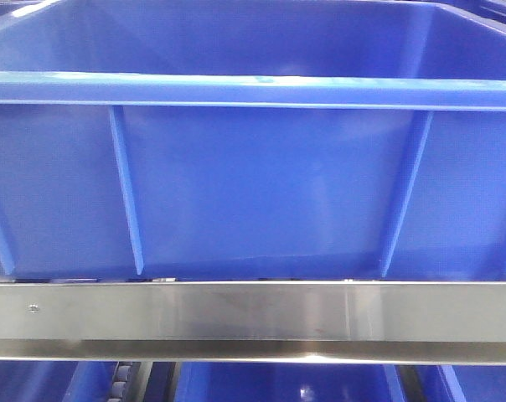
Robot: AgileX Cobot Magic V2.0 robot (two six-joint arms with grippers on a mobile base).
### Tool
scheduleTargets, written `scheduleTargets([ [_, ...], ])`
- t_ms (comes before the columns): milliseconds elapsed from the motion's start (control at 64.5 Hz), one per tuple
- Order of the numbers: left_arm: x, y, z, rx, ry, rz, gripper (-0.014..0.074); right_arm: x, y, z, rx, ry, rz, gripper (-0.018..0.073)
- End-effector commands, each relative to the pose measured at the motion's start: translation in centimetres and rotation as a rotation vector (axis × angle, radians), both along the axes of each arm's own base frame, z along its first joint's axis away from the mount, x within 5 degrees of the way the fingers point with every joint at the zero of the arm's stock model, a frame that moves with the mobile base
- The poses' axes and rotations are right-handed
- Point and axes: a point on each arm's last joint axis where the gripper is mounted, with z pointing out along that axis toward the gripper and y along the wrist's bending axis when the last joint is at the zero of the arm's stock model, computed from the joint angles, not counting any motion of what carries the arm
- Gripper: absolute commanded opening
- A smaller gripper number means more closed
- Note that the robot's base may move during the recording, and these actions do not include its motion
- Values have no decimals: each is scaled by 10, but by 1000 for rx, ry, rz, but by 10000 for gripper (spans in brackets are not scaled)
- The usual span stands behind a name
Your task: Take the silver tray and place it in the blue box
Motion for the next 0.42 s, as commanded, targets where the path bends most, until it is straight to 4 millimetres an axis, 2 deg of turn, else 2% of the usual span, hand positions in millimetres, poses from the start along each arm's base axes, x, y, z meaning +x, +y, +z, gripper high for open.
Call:
scheduleTargets([
  [0,-2,1,10,-19,-110,3,-93,-2,-1,9,-17,-111,-12,56],
  [403,-2,1,10,-19,-110,3,-93,-2,-1,9,-17,-111,-12,56],
])
